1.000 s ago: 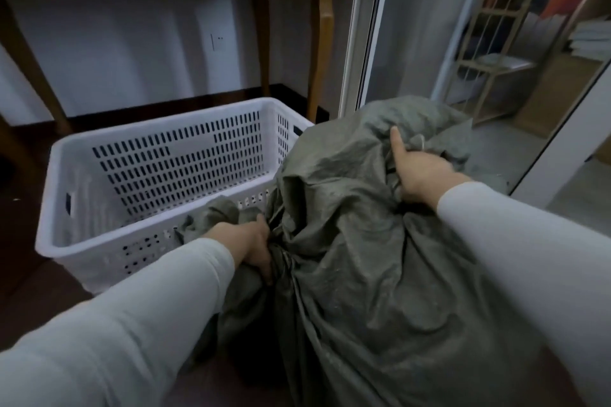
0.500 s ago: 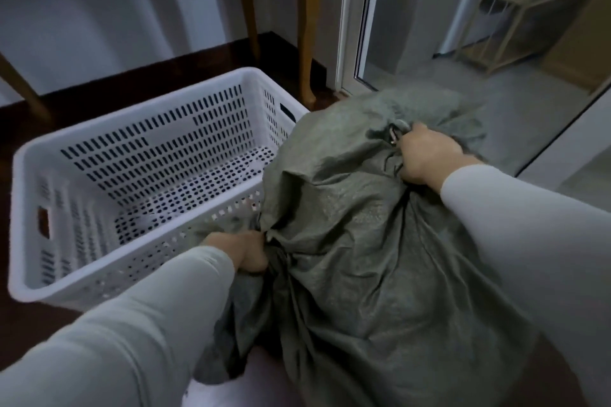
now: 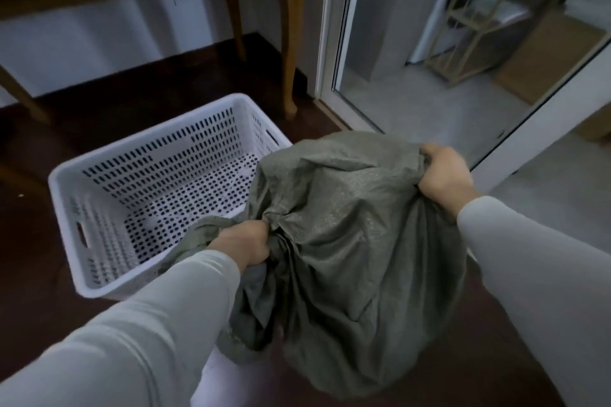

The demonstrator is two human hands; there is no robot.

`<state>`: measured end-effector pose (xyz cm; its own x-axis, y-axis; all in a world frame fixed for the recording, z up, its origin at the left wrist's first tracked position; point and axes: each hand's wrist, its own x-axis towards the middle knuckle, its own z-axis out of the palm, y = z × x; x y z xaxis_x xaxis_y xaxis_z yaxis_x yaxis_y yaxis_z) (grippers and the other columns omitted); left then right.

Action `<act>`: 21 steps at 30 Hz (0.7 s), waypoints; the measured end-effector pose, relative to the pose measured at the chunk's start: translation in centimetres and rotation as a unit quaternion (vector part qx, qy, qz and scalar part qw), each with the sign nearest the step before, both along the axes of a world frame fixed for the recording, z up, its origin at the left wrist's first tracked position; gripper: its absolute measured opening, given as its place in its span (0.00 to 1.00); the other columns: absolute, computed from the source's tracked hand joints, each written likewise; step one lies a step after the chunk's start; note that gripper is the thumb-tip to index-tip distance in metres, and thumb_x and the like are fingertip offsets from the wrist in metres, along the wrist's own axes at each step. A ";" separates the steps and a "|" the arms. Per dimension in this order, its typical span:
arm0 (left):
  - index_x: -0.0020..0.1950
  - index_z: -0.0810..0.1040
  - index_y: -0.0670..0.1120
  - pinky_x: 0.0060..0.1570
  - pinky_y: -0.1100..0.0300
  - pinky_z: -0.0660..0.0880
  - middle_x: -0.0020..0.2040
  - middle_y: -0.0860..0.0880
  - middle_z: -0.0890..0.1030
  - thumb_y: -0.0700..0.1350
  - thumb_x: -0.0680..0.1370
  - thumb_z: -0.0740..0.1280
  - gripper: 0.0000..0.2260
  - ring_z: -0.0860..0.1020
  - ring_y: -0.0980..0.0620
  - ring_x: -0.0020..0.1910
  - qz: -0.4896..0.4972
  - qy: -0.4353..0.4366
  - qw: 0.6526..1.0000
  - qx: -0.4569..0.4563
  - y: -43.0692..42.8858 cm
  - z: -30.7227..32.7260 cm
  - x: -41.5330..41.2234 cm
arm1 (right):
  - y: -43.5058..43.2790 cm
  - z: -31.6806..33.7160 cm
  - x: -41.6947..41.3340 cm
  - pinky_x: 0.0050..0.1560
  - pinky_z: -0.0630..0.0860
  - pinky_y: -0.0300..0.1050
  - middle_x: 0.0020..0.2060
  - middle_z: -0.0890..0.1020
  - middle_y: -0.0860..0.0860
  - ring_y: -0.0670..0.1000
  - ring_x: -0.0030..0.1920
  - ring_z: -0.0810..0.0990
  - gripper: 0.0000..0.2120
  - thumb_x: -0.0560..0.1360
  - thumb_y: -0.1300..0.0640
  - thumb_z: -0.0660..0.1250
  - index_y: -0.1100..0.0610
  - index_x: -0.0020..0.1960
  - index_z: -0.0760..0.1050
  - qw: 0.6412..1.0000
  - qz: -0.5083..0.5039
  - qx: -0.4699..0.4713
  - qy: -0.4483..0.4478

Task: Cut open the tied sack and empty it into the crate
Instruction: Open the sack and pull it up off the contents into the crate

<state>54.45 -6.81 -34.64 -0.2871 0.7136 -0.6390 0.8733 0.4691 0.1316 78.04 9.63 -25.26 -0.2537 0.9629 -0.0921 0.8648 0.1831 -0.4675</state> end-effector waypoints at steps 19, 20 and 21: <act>0.63 0.73 0.49 0.59 0.50 0.75 0.62 0.46 0.77 0.49 0.77 0.60 0.15 0.76 0.43 0.58 0.055 -0.014 0.994 0.093 3.0 30.2 -13.1 | 4.5 34.7 -15.5 0.39 0.66 0.46 0.35 0.75 0.58 0.62 0.44 0.77 0.10 0.72 0.67 0.60 0.59 0.33 0.65 0.984 0.103 0.141 0.033; 0.63 0.73 0.48 0.60 0.50 0.74 0.63 0.45 0.76 0.48 0.77 0.60 0.15 0.76 0.43 0.60 0.063 -0.008 0.993 0.103 3.4 31.2 -14.3 | 4.9 36.0 -16.6 0.40 0.66 0.46 0.37 0.77 0.60 0.62 0.45 0.77 0.09 0.71 0.67 0.61 0.59 0.34 0.66 0.982 0.107 0.151 0.039; 0.63 0.72 0.47 0.60 0.51 0.74 0.63 0.44 0.76 0.47 0.77 0.60 0.15 0.75 0.43 0.61 0.071 -0.003 0.991 0.112 3.8 31.9 -15.3 | 5.4 37.1 -17.6 0.41 0.66 0.45 0.39 0.78 0.61 0.63 0.46 0.78 0.09 0.71 0.67 0.61 0.59 0.35 0.67 0.979 0.112 0.163 0.045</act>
<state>39.13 -2.99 -2.74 -0.3903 0.7910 -0.4712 0.7997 0.5449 0.2521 60.43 14.99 11.82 -0.4551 0.8564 0.2439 0.7434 0.5162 -0.4252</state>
